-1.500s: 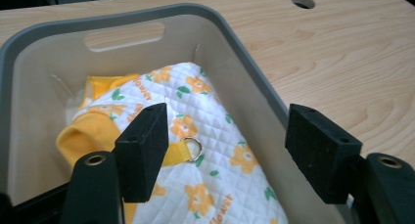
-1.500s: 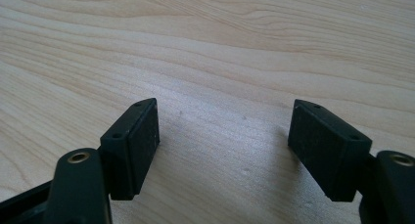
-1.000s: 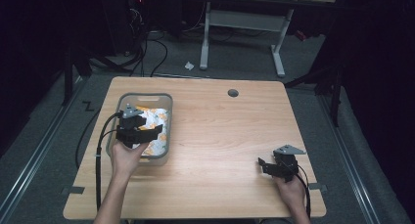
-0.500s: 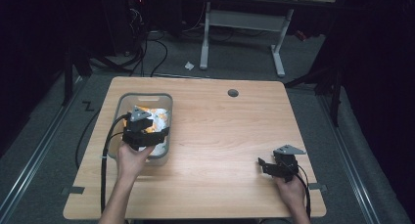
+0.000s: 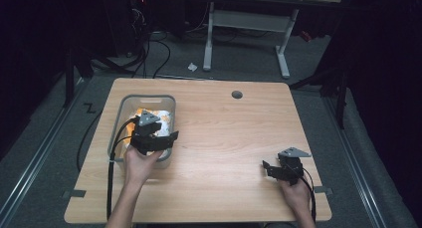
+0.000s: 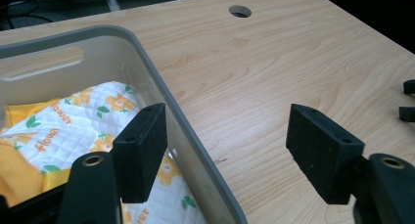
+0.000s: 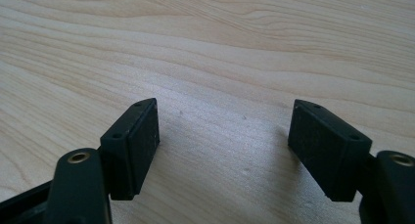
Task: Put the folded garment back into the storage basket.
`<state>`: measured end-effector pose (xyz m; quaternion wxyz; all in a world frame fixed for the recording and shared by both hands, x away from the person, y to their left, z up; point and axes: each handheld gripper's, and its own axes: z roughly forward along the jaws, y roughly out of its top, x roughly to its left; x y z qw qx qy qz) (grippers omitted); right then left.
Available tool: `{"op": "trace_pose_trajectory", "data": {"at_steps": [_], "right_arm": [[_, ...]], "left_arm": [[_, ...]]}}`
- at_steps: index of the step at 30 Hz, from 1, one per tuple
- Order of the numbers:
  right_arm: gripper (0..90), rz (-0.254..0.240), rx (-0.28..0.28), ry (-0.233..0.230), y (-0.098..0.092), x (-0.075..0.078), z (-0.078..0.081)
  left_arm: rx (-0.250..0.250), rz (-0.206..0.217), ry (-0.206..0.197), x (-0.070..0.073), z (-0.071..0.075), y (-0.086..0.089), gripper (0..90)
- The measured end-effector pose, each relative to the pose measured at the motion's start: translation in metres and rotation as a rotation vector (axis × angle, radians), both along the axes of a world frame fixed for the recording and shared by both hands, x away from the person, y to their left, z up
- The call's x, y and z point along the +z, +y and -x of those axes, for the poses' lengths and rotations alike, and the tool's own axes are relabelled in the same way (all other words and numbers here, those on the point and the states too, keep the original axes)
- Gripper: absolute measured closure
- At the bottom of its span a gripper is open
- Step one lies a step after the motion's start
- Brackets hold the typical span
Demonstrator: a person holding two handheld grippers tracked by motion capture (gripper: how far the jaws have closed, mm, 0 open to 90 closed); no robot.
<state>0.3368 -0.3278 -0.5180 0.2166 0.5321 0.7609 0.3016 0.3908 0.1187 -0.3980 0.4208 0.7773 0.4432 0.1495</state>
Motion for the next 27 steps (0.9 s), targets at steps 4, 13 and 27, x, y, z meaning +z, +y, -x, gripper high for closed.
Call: {"op": "trace_pose_trajectory", "data": {"at_steps": [4, 13, 27], "right_arm": [[27.7, 0.0, 0.0, 0.0, 0.0, 0.0, 0.0], [27.6, 0.0, 0.0, 0.0, 0.0, 0.0, 0.0], [27.6, 0.0, -0.001, 0.0, 0.0, 0.0, 0.0]], "left_arm": [[-0.013, 0.005, -0.003, 0.0, 0.002, -0.004, 32.1], [-0.035, 0.02, 0.0, -0.002, 0.002, -0.018, 32.2], [-0.083, 0.035, -0.009, -0.005, 0.005, -0.035, 32.7]]}}
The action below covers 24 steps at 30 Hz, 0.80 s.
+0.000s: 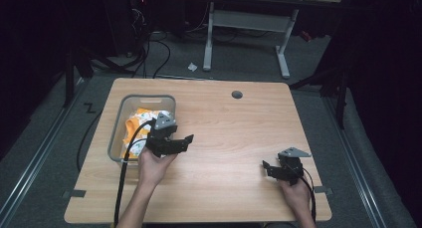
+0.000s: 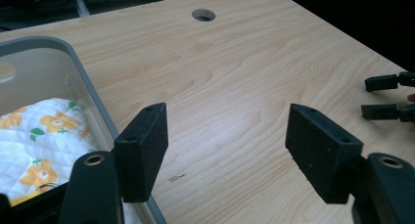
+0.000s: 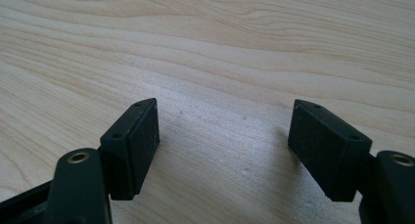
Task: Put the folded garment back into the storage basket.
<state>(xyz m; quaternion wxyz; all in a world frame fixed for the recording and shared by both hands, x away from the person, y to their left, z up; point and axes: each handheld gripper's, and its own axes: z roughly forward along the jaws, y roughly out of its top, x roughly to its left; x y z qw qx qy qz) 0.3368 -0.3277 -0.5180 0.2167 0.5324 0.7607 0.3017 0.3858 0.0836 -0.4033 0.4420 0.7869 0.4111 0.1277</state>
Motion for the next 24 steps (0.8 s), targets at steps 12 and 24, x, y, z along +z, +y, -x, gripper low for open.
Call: {"op": "trace_pose_trajectory", "data": {"at_steps": [12, 24], "right_arm": [[27.7, 0.001, 0.001, 0.0, 0.0, 0.0, 0.0], [27.6, 0.0, 0.001, 0.0, 0.0, 0.0, 0.0]], "left_arm": [[-0.032, 0.012, 0.015, -0.006, 0.001, -0.011, 32.9], [-0.072, 0.02, 0.013, -0.011, 0.002, -0.026, 32.8]]}}
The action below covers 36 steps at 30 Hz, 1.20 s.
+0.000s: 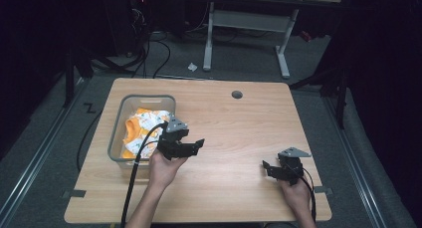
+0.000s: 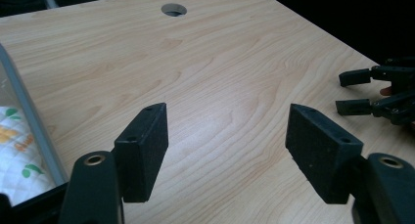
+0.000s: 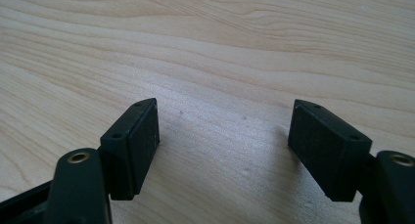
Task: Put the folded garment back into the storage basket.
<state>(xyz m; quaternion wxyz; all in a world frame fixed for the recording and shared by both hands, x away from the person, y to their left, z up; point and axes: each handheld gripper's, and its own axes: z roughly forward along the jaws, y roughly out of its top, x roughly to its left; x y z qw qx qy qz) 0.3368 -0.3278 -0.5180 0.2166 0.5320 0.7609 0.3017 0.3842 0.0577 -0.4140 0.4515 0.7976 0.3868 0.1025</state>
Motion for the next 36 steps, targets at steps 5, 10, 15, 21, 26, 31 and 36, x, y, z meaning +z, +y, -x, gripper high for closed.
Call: {"op": "trace_pose_trajectory", "data": {"at_steps": [5, 10, 15, 21, 26, 31, 36], "right_arm": [[27.7, 0.0, 0.0, 0.0, 0.0, 0.0, 0.0], [27.7, 0.0, 0.0, 0.0, 0.0, 0.0, 0.0], [27.6, 0.0, 0.0, 0.0, 0.0, 0.0, 0.0], [27.6, 0.0, 0.001, 0.0, 0.0, 0.0, 0.0], [27.6, 0.0, 0.0, 0.0, 0.0, 0.0, 0.0], [27.7, 0.0, 0.0, 0.0, 0.0, 0.0, 0.0], [27.6, 0.0, 0.001, 0.0, 0.0, 0.0, 0.0]], "left_arm": [[-0.013, -0.008, 0.0, -0.003, 0.001, -0.003, 32.6], [-0.019, -0.003, 0.006, -0.006, 0.002, -0.007, 32.6], [-0.034, 0.0, 0.009, -0.009, 0.002, -0.013, 32.9], [-0.042, 0.007, 0.014, -0.011, 0.004, -0.018, 32.9], [-0.046, 0.005, 0.028, -0.017, 0.003, -0.02, 32.9], [-0.043, 0.019, 0.037, -0.022, 0.006, -0.02, 33.2], [-0.049, 0.006, 0.044, -0.028, 0.006, -0.023, 33.3]]}}
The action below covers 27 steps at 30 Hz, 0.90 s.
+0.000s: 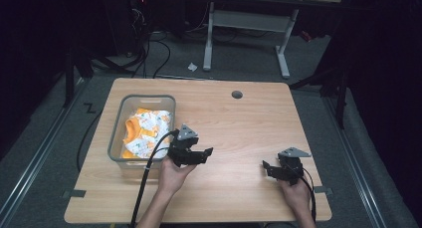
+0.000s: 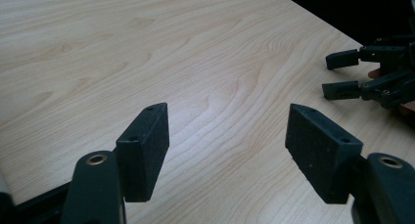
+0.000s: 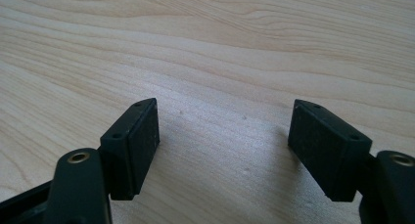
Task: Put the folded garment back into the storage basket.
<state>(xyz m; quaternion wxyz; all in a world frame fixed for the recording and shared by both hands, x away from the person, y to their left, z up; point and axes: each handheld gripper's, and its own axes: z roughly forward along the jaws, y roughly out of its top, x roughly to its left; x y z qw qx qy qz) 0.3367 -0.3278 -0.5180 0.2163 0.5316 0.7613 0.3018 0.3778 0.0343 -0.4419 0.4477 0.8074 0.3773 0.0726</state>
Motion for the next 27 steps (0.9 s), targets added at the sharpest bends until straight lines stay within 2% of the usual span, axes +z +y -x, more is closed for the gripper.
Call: {"op": "trace_pose_trajectory", "data": {"at_steps": [4, 7, 10, 19, 23, 27], "right_arm": [[27.6, 0.0, 0.0, 0.0, 0.0, 0.0, 0.0], [27.7, 0.0, 0.0, 0.0, 0.0, 0.0, 0.0], [27.6, 0.0, 0.0, 0.0, 0.0, 0.0, 0.0], [27.6, 0.0, 0.0, 0.0, 0.0, 0.0, 0.0], [27.6, 0.001, 0.001, 0.0, 0.0, 0.0, 0.0], [27.6, 0.001, 0.001, 0.0, 0.0, 0.0, 0.0]], "left_arm": [[-0.003, 0.001, 0.012, -0.005, 0.0, -0.003, 33.3], [-0.017, 0.032, 0.035, -0.009, 0.0, -0.004, 33.5], [-0.016, 0.013, 0.035, -0.012, 0.001, -0.006, 33.5], [-0.009, 0.0, 0.04, -0.018, 0.002, -0.008, 33.6], [-0.006, -0.027, 0.042, -0.024, 0.003, -0.011, 33.6], [0.014, -0.035, 0.015, -0.03, 0.006, -0.011, 35.0]]}}
